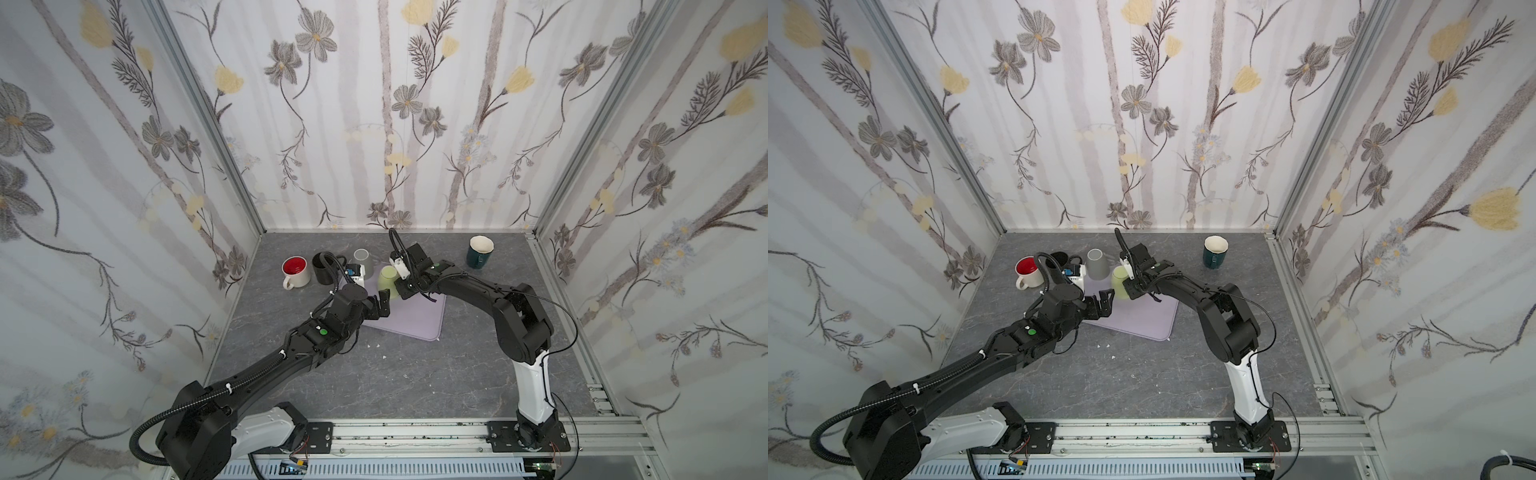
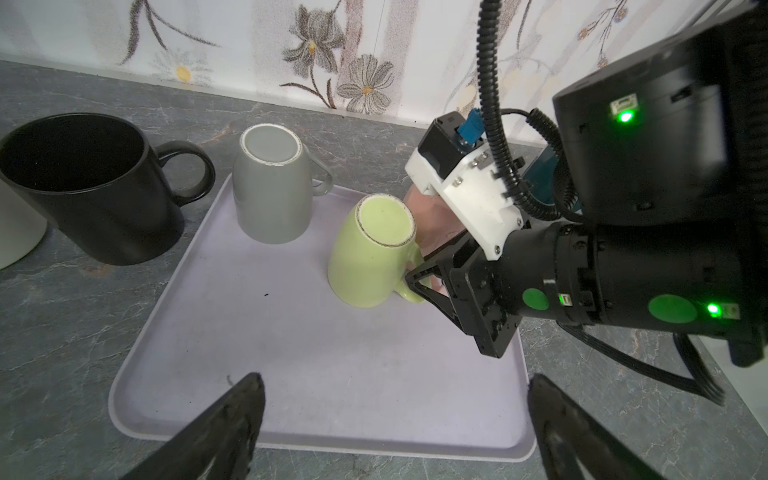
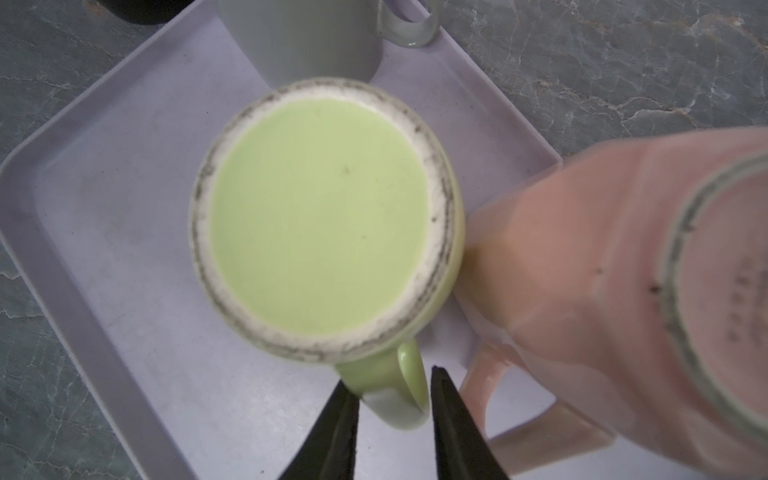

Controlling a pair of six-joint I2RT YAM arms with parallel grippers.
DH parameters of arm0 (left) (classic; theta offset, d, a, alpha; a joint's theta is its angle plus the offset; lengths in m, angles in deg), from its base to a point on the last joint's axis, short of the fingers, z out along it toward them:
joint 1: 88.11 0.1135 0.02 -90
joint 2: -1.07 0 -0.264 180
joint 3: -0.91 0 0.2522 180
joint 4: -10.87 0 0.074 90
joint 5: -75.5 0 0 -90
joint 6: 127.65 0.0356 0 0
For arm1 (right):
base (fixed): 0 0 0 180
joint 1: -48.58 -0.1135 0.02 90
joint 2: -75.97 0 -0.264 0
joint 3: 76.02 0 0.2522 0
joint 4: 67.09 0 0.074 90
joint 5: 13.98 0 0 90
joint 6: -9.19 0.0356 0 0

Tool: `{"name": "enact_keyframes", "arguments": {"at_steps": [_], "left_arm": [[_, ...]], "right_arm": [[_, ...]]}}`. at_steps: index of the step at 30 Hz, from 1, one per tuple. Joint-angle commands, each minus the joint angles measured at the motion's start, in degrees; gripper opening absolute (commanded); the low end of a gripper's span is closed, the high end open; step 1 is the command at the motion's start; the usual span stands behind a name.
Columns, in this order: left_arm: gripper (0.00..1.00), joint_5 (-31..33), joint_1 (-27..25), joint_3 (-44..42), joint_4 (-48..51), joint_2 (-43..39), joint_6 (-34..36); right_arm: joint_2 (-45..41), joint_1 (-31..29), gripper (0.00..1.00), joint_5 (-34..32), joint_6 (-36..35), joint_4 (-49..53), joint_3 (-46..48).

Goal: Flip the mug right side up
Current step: 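Close the right gripper on the light green mug's handle, then lift the upside-down light green mug off the tray with the right gripper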

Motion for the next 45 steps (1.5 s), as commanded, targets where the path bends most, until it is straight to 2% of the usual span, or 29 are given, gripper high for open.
{"name": "enact_keyframes", "arguments": {"at_steps": [1, 16, 31, 45], "left_arm": [[1.00, 0.3, 0.1, 0.3, -1.8, 0.1, -0.9], [1.00, 0.7, 0.1, 0.2, -1.7, 0.0, -0.9], [1.00, 0.7, 0.0, -0.1, -1.6, 0.0, -1.0], [1.00, 1.2, 0.1, -0.3, -1.5, -0.3, -1.1]], "right_arm": [[0.6, -0.2, 0.31, -0.5, -0.8, -0.8, -0.7], [1.5, -0.3, 0.24, -2.5, 0.1, 0.4, -1.9], [3.2, -0.6, 0.23, -4.3, 0.0, 3.2, -4.6], [2.8, -0.7, 0.14, -4.0, 1.7, 3.4, -4.6]]}}
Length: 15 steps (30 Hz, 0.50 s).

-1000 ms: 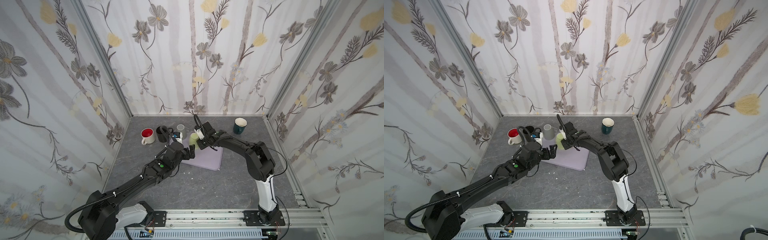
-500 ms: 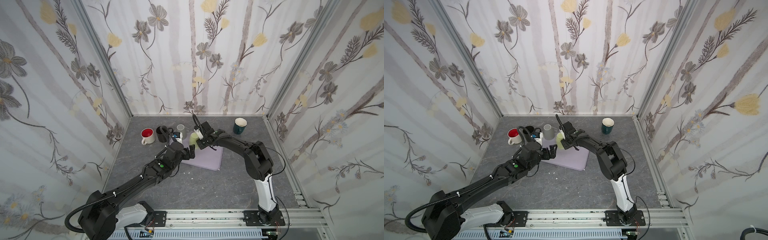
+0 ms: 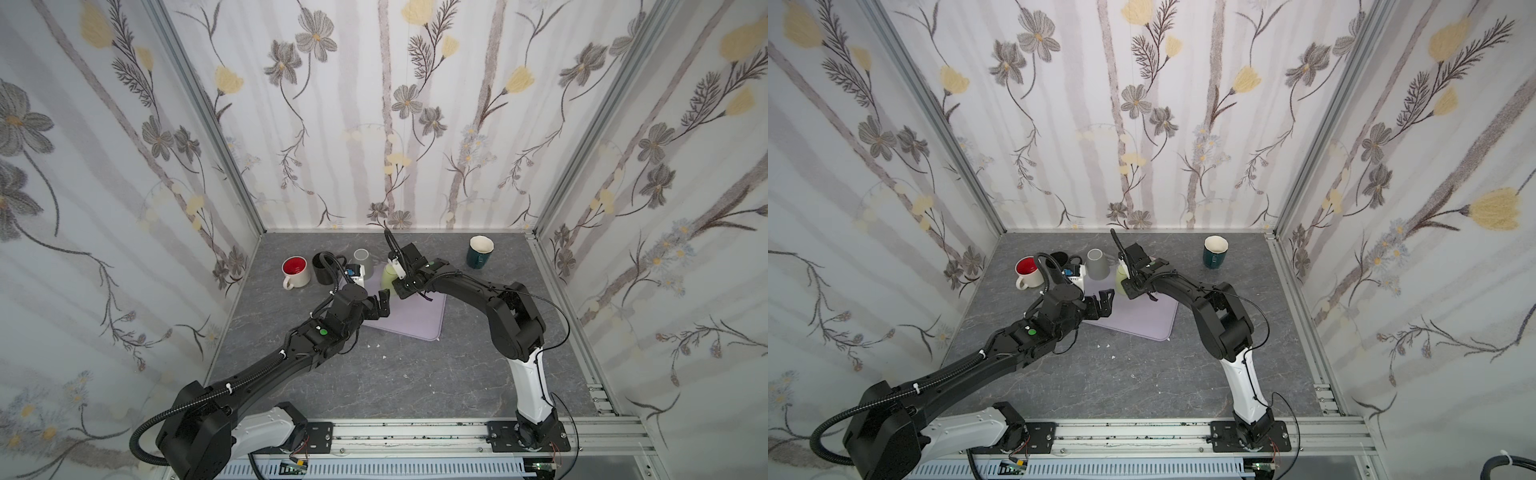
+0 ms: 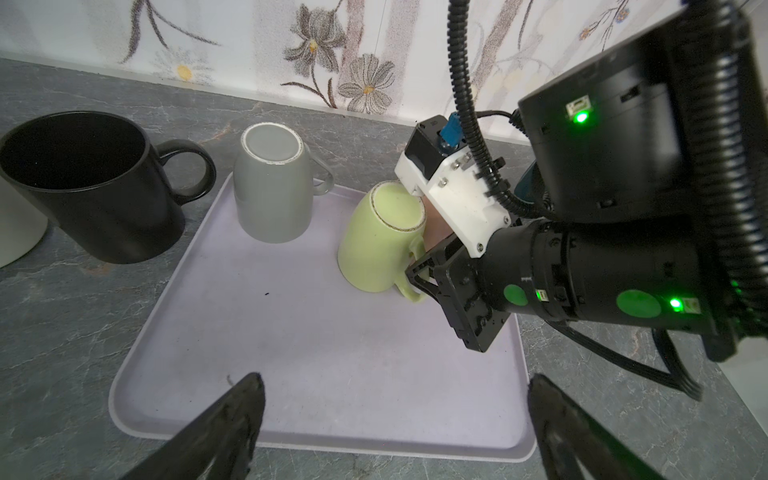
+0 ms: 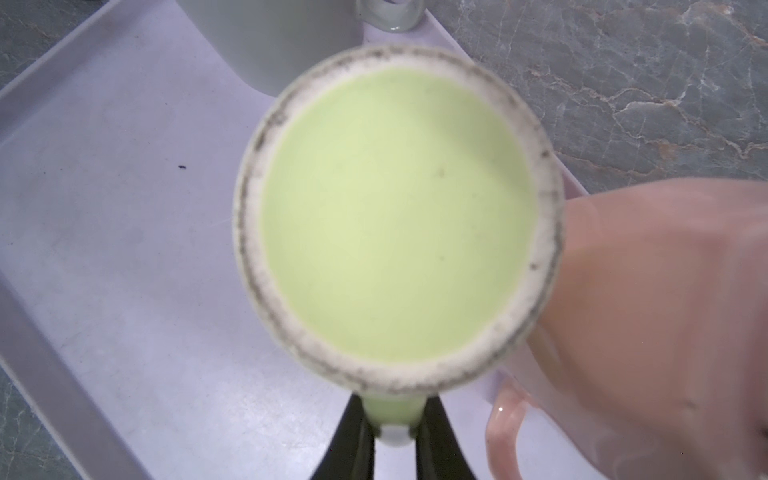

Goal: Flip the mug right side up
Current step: 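Lift the upside-down light green mug off the tray with the right gripper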

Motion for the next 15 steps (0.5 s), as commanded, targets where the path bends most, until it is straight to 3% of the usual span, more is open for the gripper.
{"name": "enact_keyframes", "arguments": {"at_steps": [1, 11, 12, 15], "left_arm": [[1.00, 1.0, 0.1, -0.2, -1.4, -0.4, -0.9], [1.00, 1.2, 0.1, -0.6, -1.5, -1.0, -1.1], [1.00, 1.2, 0.1, -0.7, -1.6, -1.1, -1.1], [1.00, 1.3, 0.0, -1.0, -1.9, -1.0, -1.3]], "right_arm": [[-0.3, -0.1, 0.14, 0.0, 1.3, -0.4, -0.5], [-1.6, -0.5, 0.12, 1.3, 3.7, -1.0, 0.3], [-2.0, -0.6, 0.07, 1.5, 4.1, -1.0, 0.4], [-3.0, -0.9, 0.05, 1.7, 5.1, -1.5, 0.8]]}}
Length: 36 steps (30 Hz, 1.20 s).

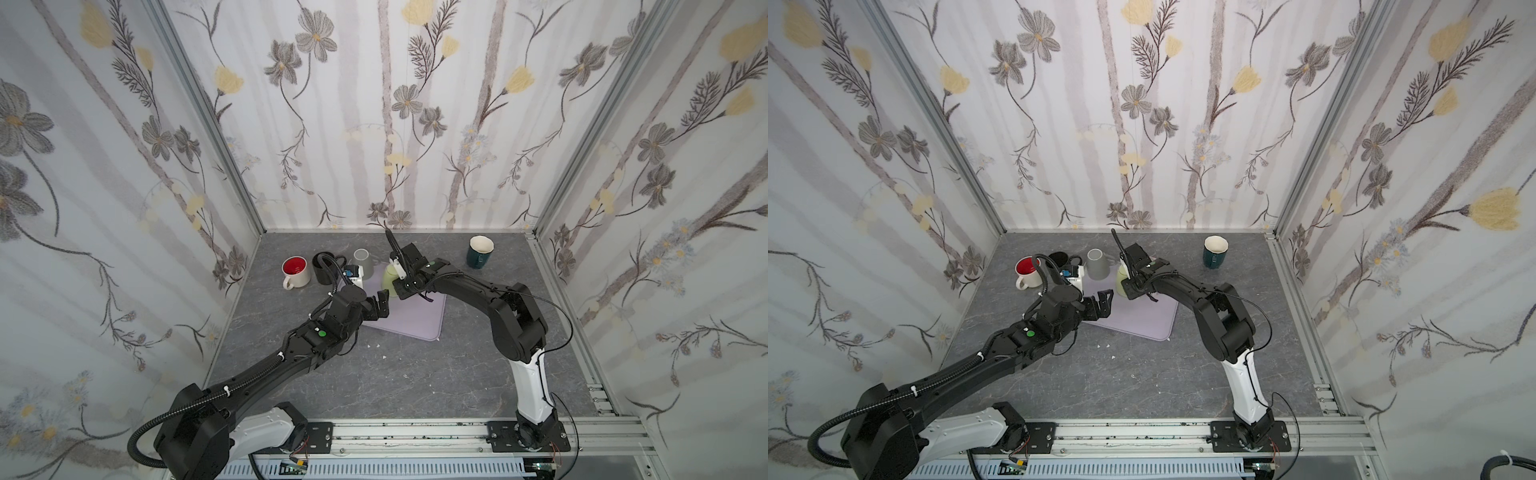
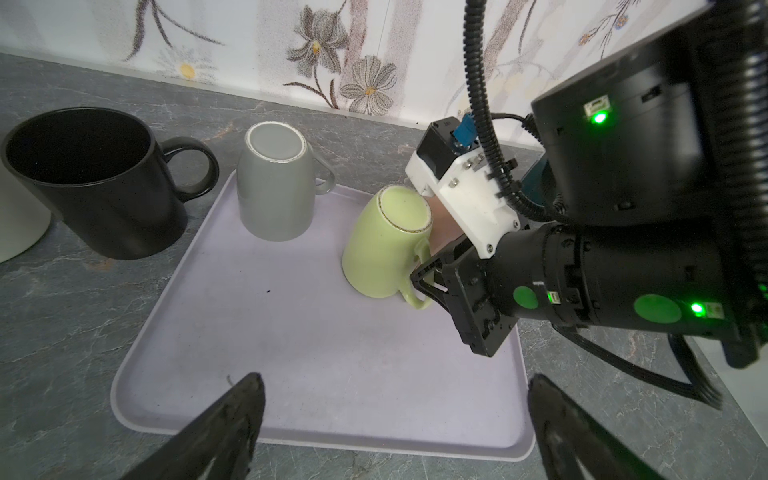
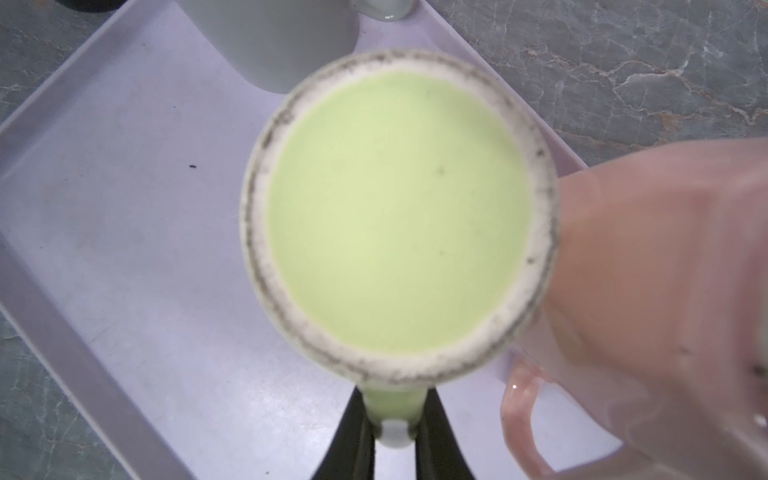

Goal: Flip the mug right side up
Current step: 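Lift the upside-down light green mug off the tray with the right gripper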

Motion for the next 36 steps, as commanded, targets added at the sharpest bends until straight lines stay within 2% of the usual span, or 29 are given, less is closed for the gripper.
{"name": "enact_keyframes", "arguments": {"at_steps": [1, 36], "left_arm": [[1.00, 1.1, 0.1, -0.2, -1.8, 0.1, -0.8], [1.00, 0.6, 0.4, 0.0, -1.6, 1.0, -1.6]], "right_arm": [[-1.6, -0.4, 0.05, 0.9, 2.1, -2.9, 0.2], [-12.7, -0.5, 0.04, 5.1, 7.4, -8.0, 7.0]]}}
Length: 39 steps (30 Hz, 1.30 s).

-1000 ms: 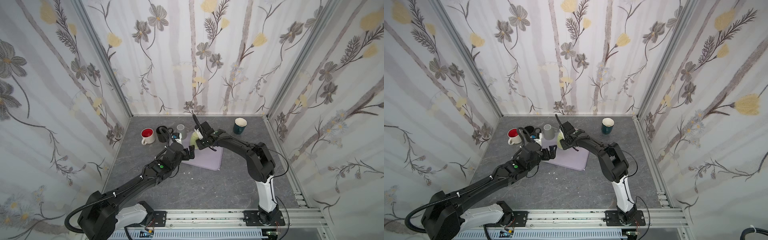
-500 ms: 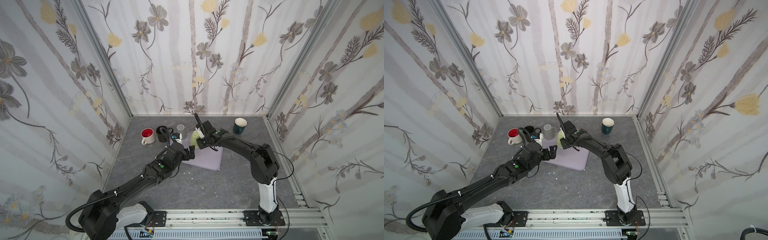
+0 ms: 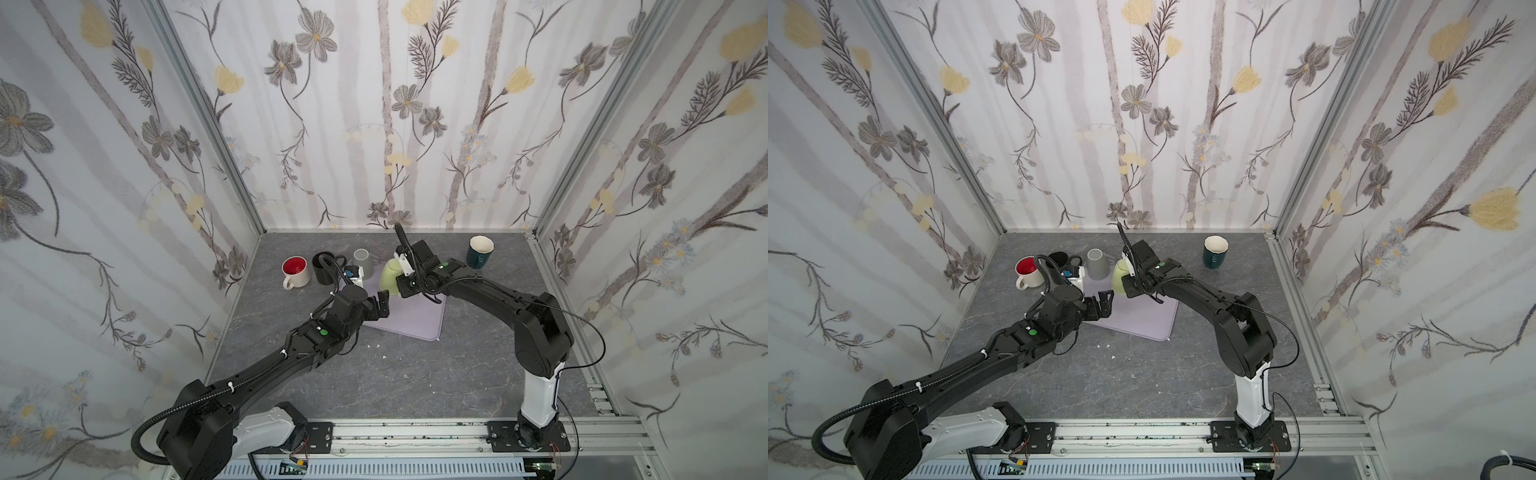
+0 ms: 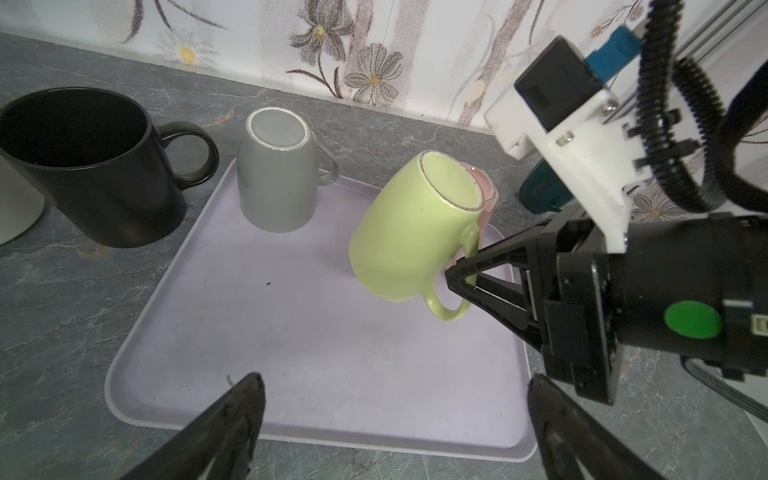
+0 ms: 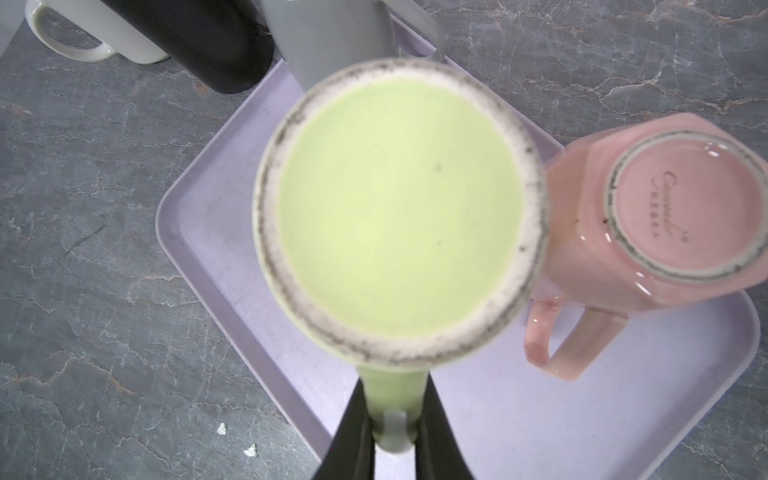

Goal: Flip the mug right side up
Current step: 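Lift the upside-down light green mug off the tray with the right gripper, then tilt the light green mug sideways with the right gripper while the left gripper approaches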

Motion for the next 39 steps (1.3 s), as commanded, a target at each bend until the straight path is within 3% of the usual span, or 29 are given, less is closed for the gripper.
{"name": "enact_keyframes", "arguments": {"at_steps": [1, 18, 39], "left_arm": [[1.00, 0.8, 0.1, -0.1, -1.5, -0.4, -0.4], [1.00, -0.9, 0.3, -0.7, -2.4, -0.3, -3.0], [1.00, -11.9, 0.4, -2.9, -3.0, -7.4, -9.7]], "right_arm": [[-2.2, 0.0, 0.04, 0.7, 0.7, -6.6, 0.7], [-16.5, 0.0, 0.03, 1.5, 3.2, -16.4, 12.2], [-29.6, 0.8, 0.01, 4.1, 11.0, -31.5, 29.8]]}}
